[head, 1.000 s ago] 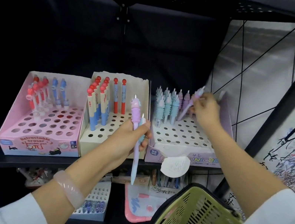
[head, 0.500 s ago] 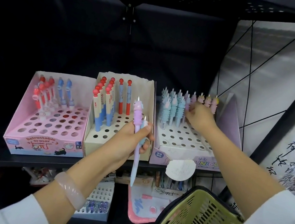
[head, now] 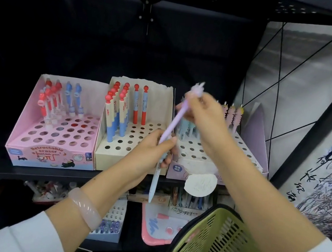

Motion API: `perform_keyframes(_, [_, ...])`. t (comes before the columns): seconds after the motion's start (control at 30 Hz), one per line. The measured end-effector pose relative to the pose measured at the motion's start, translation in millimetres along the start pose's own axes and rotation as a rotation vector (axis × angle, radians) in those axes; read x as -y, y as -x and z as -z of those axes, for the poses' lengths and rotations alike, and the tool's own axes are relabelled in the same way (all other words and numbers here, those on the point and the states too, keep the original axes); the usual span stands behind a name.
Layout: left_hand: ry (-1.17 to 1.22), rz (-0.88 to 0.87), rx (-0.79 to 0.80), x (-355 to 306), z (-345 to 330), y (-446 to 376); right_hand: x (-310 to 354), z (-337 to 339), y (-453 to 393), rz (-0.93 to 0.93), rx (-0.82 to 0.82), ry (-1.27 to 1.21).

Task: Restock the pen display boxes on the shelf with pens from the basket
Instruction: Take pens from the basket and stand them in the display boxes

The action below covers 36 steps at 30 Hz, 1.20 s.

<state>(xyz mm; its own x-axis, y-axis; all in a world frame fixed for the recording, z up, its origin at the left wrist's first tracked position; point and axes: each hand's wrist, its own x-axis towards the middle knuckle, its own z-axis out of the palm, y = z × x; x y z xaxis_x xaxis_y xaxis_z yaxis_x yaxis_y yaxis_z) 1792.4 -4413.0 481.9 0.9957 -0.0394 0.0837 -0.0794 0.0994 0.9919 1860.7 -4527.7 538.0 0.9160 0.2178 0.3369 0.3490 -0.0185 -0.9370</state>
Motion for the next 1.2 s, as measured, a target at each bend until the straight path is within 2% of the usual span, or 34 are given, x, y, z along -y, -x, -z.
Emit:
perform_keyframes(0.13, [0.213,0.068,0.006,-3.7,4.7,-1.2,-2.5,46.0,-29.6,0.078,-0.275,0.176])
perform_keyframes(0.23, [0.17,0.047,-0.019,-5.9,5.4,-2.5,-20.0,75.9,-42.2,0.093,-0.406,0.396])
perform_keyframes(0.3, [0.138,0.023,-0.025,-5.5,5.2,-2.3,-31.9,87.4,-46.3,0.114,-0.438,0.566])
perform_keyframes(0.57, [0.166,-0.066,-0.101,-1.8,10.1,-1.9,-63.9,81.8,-54.8,0.089,-0.28,0.765])
perform_keyframes(0.73, [0.125,-0.072,-0.126,0.0,12.8,-2.0,-64.0,83.9,-71.0,0.009,-0.235,0.863])
perform_keyframes(0.83, [0.087,-0.092,-0.119,1.4,12.8,-0.7,-71.7,85.0,-71.6,-0.074,-0.087,0.991])
perform_keyframes(0.97, [0.07,-0.082,-0.17,3.5,12.3,0.0,-86.1,80.6,-59.0,-0.156,-0.088,0.966])
perform_keyframes(1.03, [0.092,-0.078,-0.185,2.9,12.7,-0.8,-82.0,76.3,-51.0,-0.134,-0.168,0.958])
perform_keyframes(1.1, [0.089,-0.087,-0.174,2.1,11.8,-1.6,-66.6,65.4,-37.7,-0.03,-0.288,0.862])
perform_keyframes(1.13, [0.089,-0.093,-0.163,2.1,10.8,-2.0,-56.9,57.6,-28.9,0.029,-0.288,0.748])
perform_keyframes(1.2, [0.106,-0.098,-0.149,2.5,7.8,-1.9,-36.9,38.9,-6.4,0.084,-0.093,0.496])
